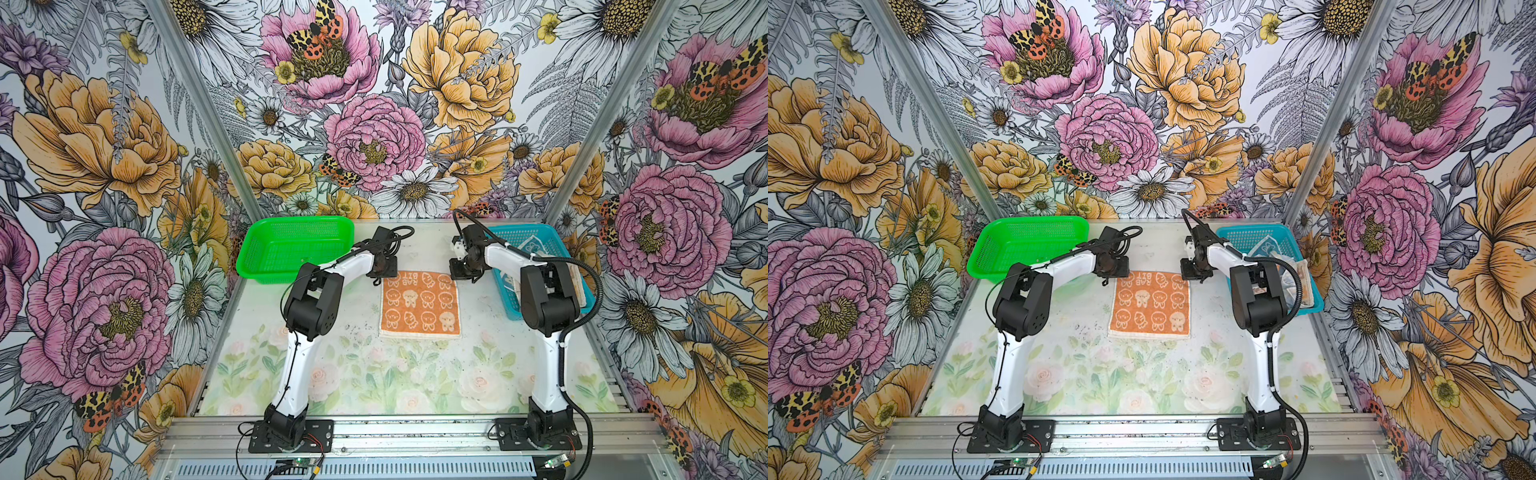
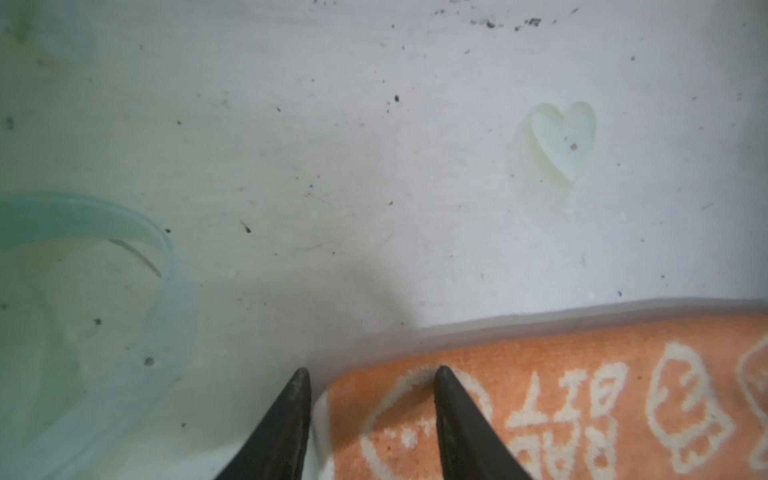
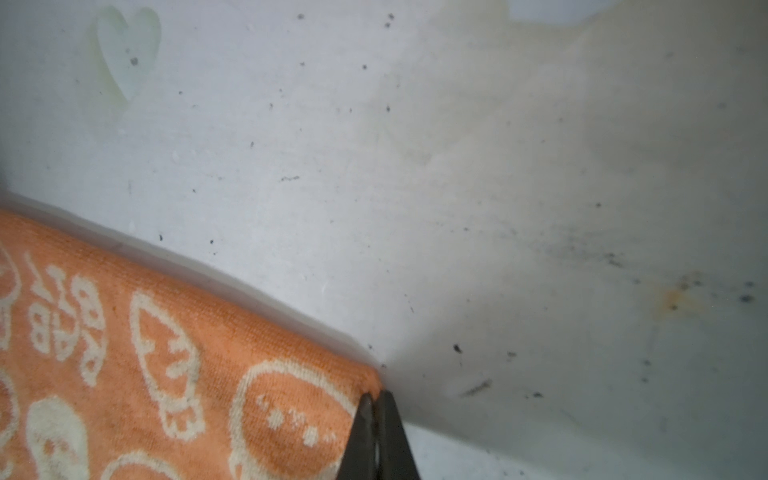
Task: Fold and stack the towels
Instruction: 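Grasp the towel's far edge with both grippers, then fold the far edge toward the robot over the towel with both grippers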
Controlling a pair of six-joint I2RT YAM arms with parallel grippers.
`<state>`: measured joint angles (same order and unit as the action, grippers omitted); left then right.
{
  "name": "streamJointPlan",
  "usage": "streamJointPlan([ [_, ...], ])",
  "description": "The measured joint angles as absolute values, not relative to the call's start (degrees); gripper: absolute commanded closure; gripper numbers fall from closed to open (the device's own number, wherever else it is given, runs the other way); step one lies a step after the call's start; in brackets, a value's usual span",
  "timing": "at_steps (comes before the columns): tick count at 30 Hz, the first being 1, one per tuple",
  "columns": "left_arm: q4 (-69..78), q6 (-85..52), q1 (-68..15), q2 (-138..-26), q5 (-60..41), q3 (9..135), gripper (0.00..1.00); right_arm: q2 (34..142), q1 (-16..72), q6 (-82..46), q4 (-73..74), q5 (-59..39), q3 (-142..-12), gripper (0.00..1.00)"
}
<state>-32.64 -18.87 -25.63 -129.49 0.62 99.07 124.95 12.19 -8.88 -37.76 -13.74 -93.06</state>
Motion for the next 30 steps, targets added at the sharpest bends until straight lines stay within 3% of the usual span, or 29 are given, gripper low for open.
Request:
streamJointPlan([
  [12,-33.63,-16.69,-24.51,-129.56,1.8,99.11,0.81,124.95,12.19,-8.88,-37.78,-13.74,-93.06,1.0],
  [19,-33.61,-15.9,-24.47,-129.78,1.63,99.11,0.99,124.95,12.19,-8.88,-37.78,-13.72,-93.06,1.0],
  [30,-33.61,-16.08,-24.12,-129.75,0.64,99.13,1.0,124.86,12.19,-8.95,-37.93,-13.87,-93.06,1.0],
])
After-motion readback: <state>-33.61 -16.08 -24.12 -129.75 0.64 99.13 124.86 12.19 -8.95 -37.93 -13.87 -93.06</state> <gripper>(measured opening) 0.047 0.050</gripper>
